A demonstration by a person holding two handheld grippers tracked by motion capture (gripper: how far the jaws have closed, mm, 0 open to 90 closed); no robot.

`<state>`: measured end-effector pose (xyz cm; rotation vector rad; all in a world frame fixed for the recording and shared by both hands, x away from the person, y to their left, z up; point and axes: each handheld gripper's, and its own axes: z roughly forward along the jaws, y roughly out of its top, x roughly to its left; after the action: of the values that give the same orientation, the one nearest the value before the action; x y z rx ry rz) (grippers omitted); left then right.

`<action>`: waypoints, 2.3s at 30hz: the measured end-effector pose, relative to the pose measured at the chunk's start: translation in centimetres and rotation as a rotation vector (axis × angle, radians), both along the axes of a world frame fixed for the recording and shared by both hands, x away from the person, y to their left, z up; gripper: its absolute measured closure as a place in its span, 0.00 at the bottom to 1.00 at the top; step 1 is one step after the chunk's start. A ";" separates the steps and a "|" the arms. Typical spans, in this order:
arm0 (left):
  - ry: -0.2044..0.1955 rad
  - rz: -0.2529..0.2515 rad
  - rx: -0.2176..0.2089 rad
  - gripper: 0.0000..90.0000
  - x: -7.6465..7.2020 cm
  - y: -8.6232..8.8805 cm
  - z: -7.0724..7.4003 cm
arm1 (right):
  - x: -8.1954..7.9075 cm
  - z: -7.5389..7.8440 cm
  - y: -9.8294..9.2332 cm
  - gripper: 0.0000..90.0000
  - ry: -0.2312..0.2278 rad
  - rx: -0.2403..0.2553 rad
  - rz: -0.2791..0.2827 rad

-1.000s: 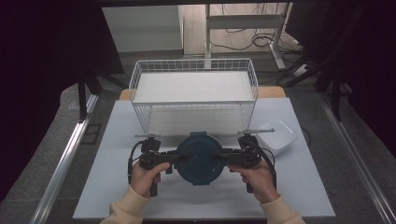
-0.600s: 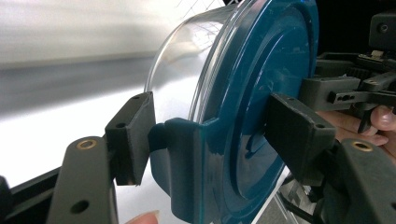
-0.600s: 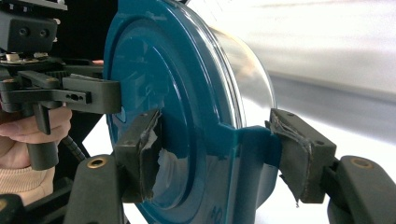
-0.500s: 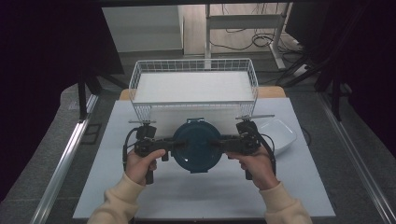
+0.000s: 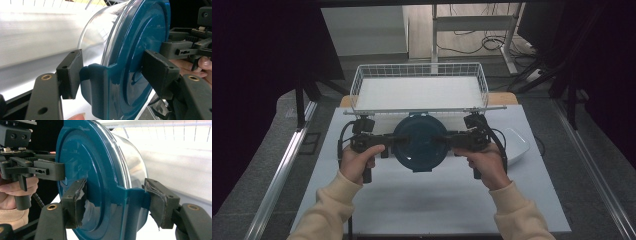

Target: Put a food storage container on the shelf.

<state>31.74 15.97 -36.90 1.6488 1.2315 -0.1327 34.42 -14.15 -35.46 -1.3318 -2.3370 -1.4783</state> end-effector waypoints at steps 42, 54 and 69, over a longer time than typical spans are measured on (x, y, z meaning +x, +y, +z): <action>-0.030 -0.016 -0.002 0.38 6.3 0.5 8.2 | 5.5 8.2 0.3 0.41 -0.034 -0.001 0.002; -0.026 -0.009 -0.020 0.38 8.8 0.9 9.1 | 8.2 9.5 0.6 0.42 -0.030 0.005 0.001; 0.008 -0.005 -0.038 0.39 11.2 1.0 9.1 | 10.8 9.9 0.5 0.43 -0.006 0.018 -0.009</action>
<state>42.92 17.00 -27.76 1.6196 1.2245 -0.1653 45.17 -13.69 -25.60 -1.3378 -2.3185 -1.5041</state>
